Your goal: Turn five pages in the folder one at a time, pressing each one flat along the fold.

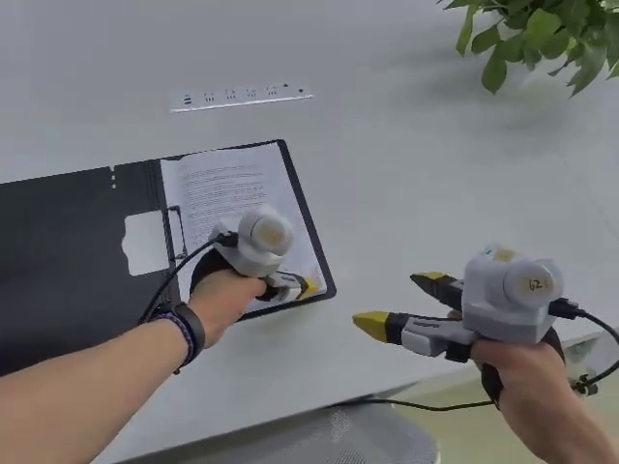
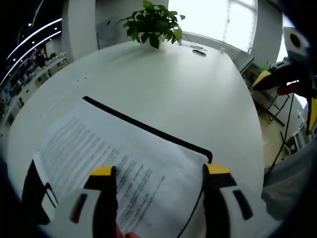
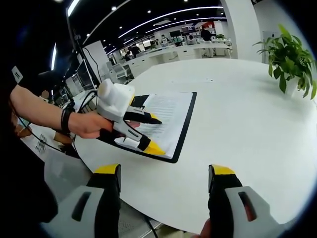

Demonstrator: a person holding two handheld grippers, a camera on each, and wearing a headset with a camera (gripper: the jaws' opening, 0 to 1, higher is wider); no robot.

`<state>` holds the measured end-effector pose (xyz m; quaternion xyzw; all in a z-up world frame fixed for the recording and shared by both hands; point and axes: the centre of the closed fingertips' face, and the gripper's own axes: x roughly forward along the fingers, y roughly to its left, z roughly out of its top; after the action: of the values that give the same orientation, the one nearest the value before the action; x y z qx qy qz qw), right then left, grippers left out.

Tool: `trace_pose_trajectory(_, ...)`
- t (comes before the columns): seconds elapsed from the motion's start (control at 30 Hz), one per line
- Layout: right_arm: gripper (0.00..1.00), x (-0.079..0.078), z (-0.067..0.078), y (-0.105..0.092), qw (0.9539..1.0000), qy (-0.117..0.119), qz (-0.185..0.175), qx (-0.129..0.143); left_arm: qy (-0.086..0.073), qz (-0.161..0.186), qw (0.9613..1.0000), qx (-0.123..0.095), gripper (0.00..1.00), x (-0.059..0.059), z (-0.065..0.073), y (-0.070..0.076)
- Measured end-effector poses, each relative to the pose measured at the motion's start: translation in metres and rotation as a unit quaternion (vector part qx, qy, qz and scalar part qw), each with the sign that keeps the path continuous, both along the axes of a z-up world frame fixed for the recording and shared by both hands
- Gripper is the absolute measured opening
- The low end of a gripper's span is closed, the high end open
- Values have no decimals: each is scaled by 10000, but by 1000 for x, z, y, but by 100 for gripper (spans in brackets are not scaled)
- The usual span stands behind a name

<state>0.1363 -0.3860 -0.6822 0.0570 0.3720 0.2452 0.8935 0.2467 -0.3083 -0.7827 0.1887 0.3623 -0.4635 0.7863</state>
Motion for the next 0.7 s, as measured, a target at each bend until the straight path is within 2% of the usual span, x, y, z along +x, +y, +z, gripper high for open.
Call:
trace_pose_trajectory(0.03,71,0,-1,0,10000,9,0,1,-78,-35,10000,22,70,0,-1,0)
trace_pose_trajectory(0.2,71,4,-4,5,10000,36,17,48,-110,4,9999,-114,69,0,0,2)
trace_pose_trajectory(0.43,70,14,-11,14,9998,74,156,93,-68,32,9996,-273,69,1,2,2)
trace_pose_trajectory(0.6,69,23,-17,20,9996,98,201,171,-66,129,9992,-374,65,4,3,4)
trace_pose_trajectory(0.7,68,27,-19,24,9994,112,256,196,-217,39,9994,-284,64,3,1,4)
